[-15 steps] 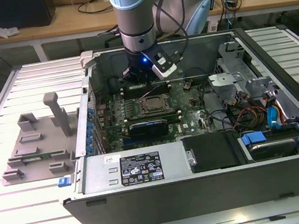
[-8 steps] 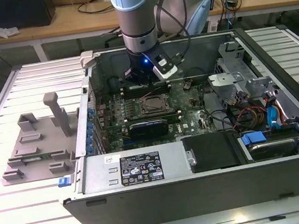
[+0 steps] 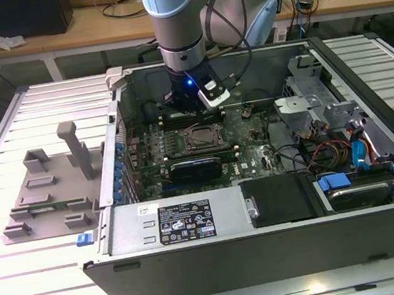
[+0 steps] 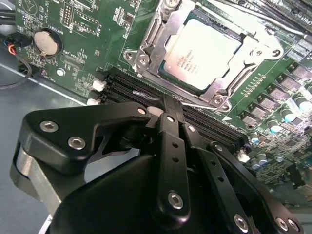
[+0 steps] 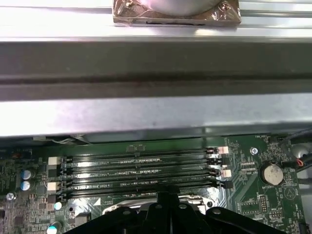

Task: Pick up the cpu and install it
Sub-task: 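Install the first cpu locking lever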

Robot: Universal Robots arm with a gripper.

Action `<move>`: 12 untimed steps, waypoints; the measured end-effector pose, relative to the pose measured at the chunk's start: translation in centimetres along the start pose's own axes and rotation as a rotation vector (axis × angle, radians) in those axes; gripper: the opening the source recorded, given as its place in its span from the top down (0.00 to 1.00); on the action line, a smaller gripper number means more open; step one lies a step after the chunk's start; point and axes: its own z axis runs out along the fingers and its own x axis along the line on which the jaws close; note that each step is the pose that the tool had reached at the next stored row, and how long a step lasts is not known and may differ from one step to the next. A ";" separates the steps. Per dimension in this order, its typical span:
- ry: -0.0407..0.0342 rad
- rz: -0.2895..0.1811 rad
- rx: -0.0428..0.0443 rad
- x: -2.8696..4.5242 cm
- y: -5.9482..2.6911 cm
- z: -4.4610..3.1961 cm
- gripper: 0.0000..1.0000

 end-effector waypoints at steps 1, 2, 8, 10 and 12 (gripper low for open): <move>-0.0019 0.001 0.0001 0.08 0.04 0.02 0.89; -0.0043 0.003 0.0020 0.10 0.05 0.09 0.89; -0.0204 0.001 0.0211 0.14 -0.03 0.49 0.89; -0.0355 -0.002 0.0215 0.15 -0.05 0.60 0.89; -0.0384 -0.001 0.0212 0.16 0.00 0.63 0.89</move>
